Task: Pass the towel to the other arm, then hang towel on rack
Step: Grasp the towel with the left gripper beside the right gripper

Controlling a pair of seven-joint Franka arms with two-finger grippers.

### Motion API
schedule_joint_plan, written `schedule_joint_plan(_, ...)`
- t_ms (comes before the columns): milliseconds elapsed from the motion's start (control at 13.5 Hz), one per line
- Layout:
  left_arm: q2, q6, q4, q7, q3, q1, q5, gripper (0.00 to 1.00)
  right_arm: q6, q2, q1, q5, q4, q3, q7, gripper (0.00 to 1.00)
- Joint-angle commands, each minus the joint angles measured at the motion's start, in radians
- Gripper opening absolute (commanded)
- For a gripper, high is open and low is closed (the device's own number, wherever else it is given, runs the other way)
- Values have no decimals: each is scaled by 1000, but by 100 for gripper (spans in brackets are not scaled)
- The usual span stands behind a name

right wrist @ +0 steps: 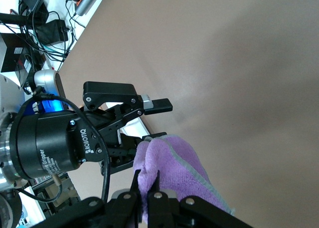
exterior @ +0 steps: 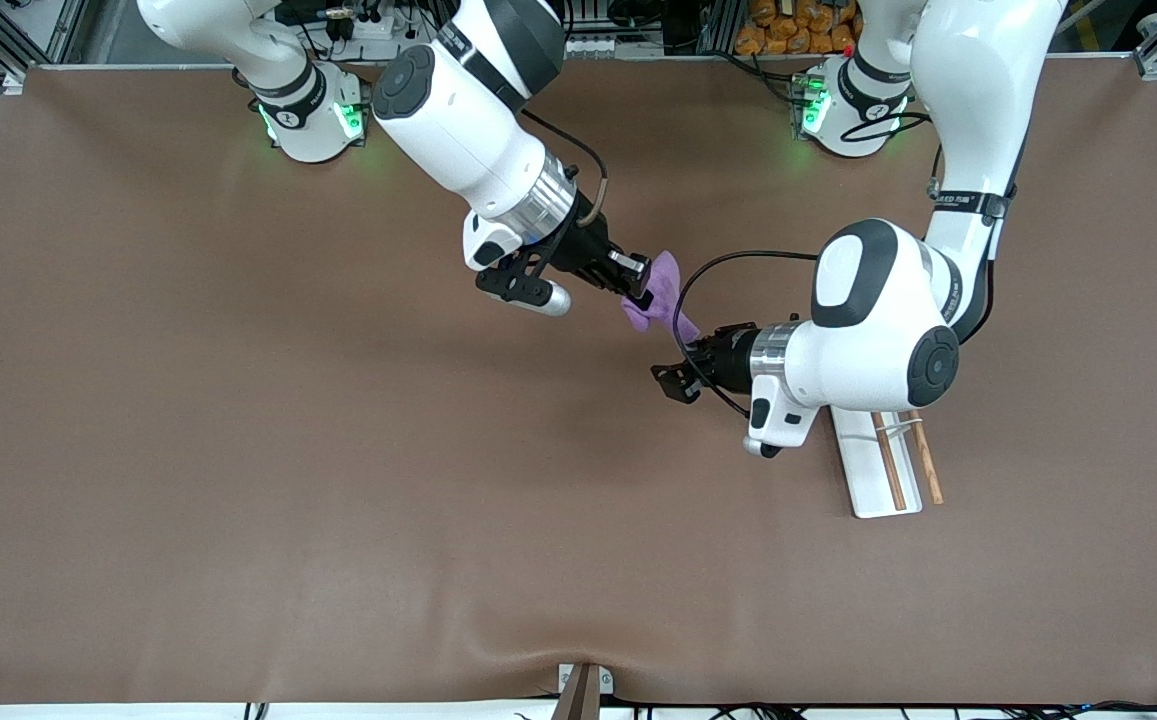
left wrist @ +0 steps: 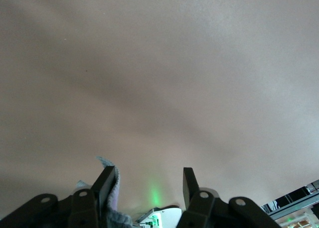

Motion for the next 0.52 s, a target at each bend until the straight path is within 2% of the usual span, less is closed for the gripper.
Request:
schedule_joint_plan(0,7,-28,9,-23,6,0,-3,54,8,3,10,16,9,-8,15,0)
schedule_joint_plan(74,7,-29,9,-25,5,2,-3,44,8,3,10,16,9,-10,13,0)
schedule_joint_plan(446,7,-34,9,-31,6,2,-3,17,8,3,10,16,9,-8,13,0)
